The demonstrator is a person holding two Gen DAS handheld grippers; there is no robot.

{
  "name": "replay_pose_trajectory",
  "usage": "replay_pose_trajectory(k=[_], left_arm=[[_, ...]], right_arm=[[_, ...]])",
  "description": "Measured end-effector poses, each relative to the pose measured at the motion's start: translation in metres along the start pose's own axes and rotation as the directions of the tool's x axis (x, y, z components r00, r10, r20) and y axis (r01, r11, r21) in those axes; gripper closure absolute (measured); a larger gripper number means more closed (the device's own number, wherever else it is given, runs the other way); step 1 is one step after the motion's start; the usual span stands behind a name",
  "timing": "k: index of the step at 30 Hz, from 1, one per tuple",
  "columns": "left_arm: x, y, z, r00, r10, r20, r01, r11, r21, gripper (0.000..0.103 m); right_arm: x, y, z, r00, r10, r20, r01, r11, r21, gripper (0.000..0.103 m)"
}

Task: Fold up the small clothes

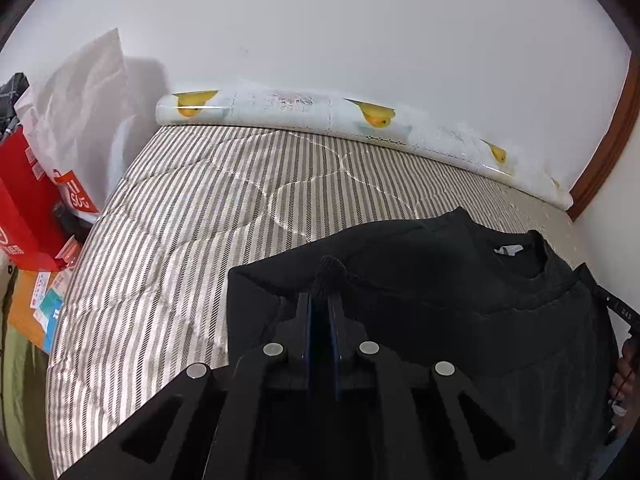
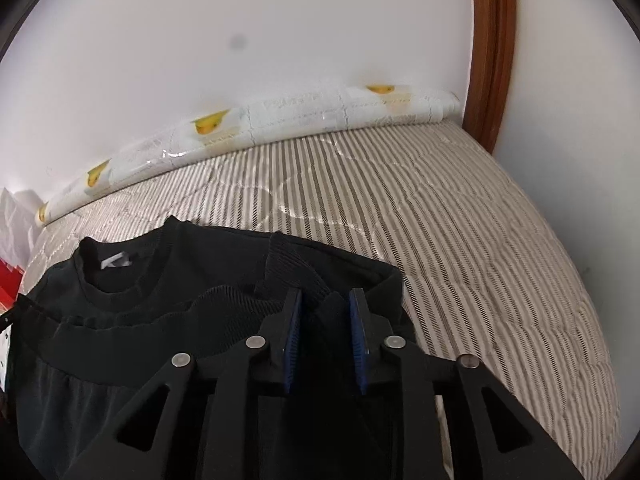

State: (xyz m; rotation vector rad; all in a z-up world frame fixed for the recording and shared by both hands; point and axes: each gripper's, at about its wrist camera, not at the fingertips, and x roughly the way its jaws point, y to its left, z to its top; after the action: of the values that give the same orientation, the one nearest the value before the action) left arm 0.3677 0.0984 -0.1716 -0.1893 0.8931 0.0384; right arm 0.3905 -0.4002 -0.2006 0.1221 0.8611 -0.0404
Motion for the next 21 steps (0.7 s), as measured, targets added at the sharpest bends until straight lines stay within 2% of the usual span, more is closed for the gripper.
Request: replay_pose_trajectory(k=[5, 8, 10, 12, 16, 21], left_arm=[[-0.026, 0.004, -0.009, 1.000, 0.020, 0.015, -0.020, 1.000, 0.008, 0.086], [-0.046, 0.008, -0.019, 0.999, 0.010, 0.035, -0.010, 1.000, -0.005, 0.071], [-0.060, 0.012, -0.026, 0.999, -0.004, 0.050, 0.005, 1.000, -0.012, 0.054], [-0.078, 0.017, -0.038, 0.997, -0.021, 0.068, 0.023, 1.000, -0.022, 0.047], [-0.101, 0.023, -0.062, 0.997, -0.033, 0.069, 0.035, 0.999, -0.029, 0.046], [-0.123, 0.046, -0.111, 0.997, -0.062, 0.048, 0.066, 0.995, -0.076, 0.046]], right_arm=[[-0.038, 0.029, -0.014, 1.000, 0.008, 0.019, -0.007, 0.997, -0.073, 0.070], [-0.059, 0.055, -0.028, 0.999, 0.030, 0.023, -0.027, 0.994, -0.109, 0.065], [-0.071, 0.076, -0.042, 0.998, 0.067, 0.014, -0.064, 0.989, -0.131, 0.065], [-0.078, 0.097, -0.057, 0.995, 0.103, -0.003, -0.102, 0.984, -0.149, 0.065], [-0.089, 0.134, -0.083, 0.990, 0.143, -0.018, -0.144, 0.972, -0.185, 0.065], [-0.097, 0.170, -0.107, 0.988, 0.151, -0.031, -0.154, 0.961, -0.231, 0.065]])
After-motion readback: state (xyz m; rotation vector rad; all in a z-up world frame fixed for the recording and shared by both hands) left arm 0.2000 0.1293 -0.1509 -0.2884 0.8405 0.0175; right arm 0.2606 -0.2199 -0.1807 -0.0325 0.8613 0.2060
